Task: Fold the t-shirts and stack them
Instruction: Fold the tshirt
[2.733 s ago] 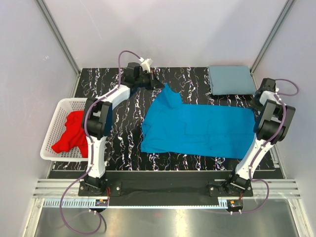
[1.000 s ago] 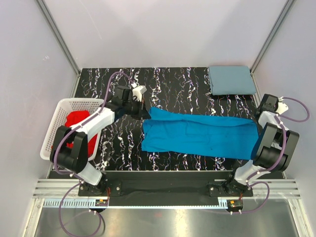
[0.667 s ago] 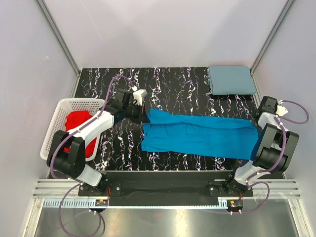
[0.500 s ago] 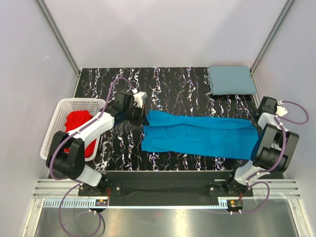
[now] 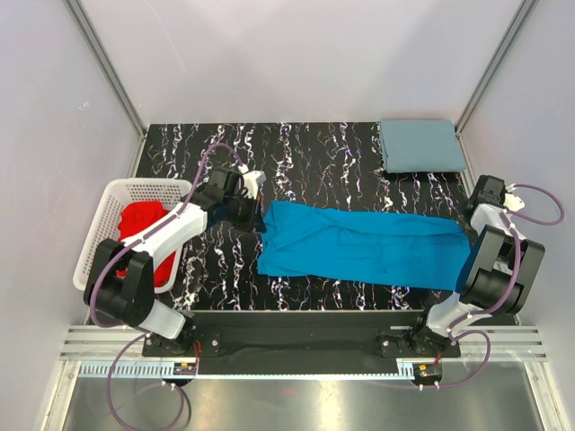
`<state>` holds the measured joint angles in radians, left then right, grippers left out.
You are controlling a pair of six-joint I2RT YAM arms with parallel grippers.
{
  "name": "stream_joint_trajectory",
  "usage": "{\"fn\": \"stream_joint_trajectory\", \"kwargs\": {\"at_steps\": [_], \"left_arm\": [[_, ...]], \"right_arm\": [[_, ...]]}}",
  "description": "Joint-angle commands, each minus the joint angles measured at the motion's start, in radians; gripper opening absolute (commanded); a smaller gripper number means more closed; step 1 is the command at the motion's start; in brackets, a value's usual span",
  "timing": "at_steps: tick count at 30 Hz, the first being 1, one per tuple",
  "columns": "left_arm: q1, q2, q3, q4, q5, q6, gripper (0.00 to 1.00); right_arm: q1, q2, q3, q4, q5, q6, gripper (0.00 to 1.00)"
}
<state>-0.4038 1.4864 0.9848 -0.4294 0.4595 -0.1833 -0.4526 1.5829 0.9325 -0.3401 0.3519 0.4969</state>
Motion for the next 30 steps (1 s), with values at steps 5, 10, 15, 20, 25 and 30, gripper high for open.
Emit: {"fn": "stream_joint_trajectory", "kwargs": {"at_steps": [5,10,15,20,25,30], "left_arm": [[0.0,-0.015,0.047,0.026,0.025,-0.048,0.19],[0.0,0.011,0.063,0.119,-0.073,-0.188,0.27],[-0.016,0.103,0.045,0.224,-0.006,-0.26,0.26],[-0.119,0.184,0.045,0.199,-0.065,-0.265,0.22],[-0.13,0.207,-0.037,0.222,-0.131,-0.326,0.2],[-0.115,0.258,-0.024,0.066,-0.333,-0.337,0.2]], "right_arm": [[-0.006,-0.09,0.097,-0.146,0.036,0.058,0.34],[-0.005,-0.08,0.189,-0.218,-0.201,0.049,0.43],[0.009,-0.057,0.213,-0.229,-0.335,0.006,0.44],[0.061,-0.1,0.21,-0.206,-0.488,0.008,0.45],[0.138,-0.1,0.267,-0.263,-0.517,0.017,0.45],[0.291,-0.126,0.229,-0.283,-0.513,0.011,0.46]]}}
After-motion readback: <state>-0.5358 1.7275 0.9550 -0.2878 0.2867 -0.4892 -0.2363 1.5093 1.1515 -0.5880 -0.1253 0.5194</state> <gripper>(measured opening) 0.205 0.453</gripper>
